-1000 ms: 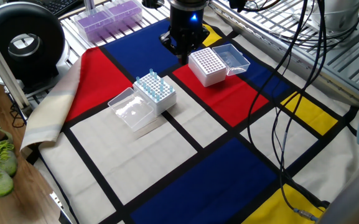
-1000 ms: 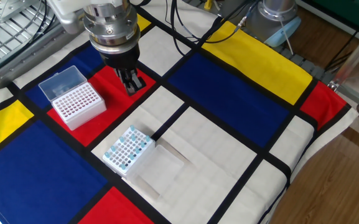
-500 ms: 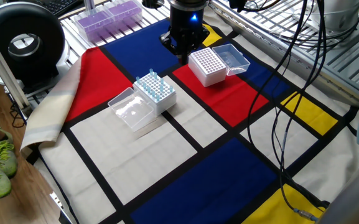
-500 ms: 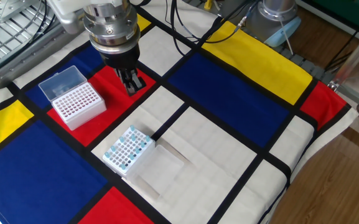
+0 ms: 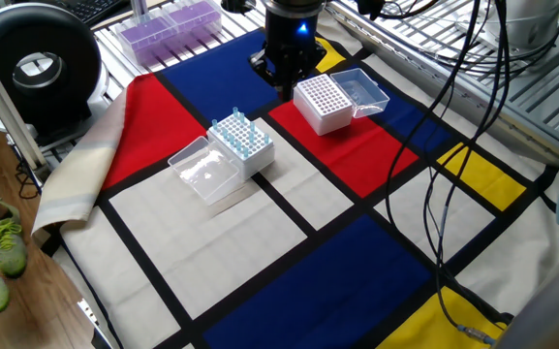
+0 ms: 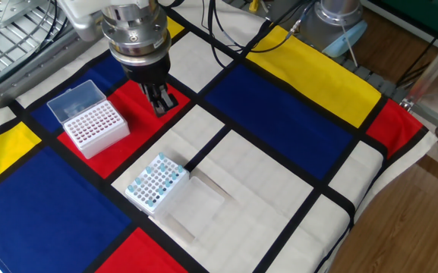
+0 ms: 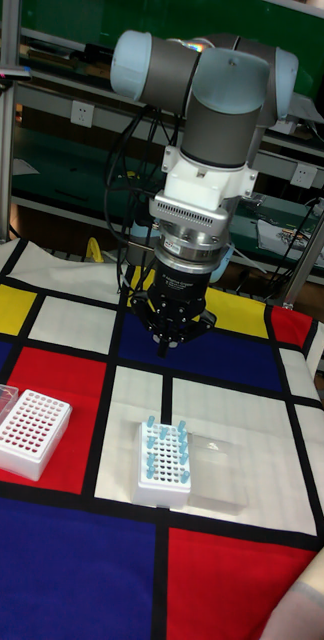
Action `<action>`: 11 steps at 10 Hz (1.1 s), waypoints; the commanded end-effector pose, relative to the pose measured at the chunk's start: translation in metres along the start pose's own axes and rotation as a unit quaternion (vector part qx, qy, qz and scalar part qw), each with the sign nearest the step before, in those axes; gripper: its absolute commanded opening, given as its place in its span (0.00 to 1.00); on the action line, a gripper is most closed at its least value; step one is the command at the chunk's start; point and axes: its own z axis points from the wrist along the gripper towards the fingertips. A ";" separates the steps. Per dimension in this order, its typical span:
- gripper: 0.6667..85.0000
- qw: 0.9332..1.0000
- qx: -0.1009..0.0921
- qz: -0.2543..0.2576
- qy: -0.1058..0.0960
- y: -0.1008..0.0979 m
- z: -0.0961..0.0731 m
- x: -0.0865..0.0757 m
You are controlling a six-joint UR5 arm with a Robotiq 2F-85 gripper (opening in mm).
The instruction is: Transfer all medium pipette tips from one holder to another
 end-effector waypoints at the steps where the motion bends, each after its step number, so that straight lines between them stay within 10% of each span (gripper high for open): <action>1: 0.00 1.000 -0.008 -0.003 -0.001 0.001 0.000 0.000; 8: 0.00 0.999 -0.034 0.001 0.006 0.020 0.001 0.001; 11: 0.00 1.000 0.009 0.001 0.019 0.007 -0.003 0.011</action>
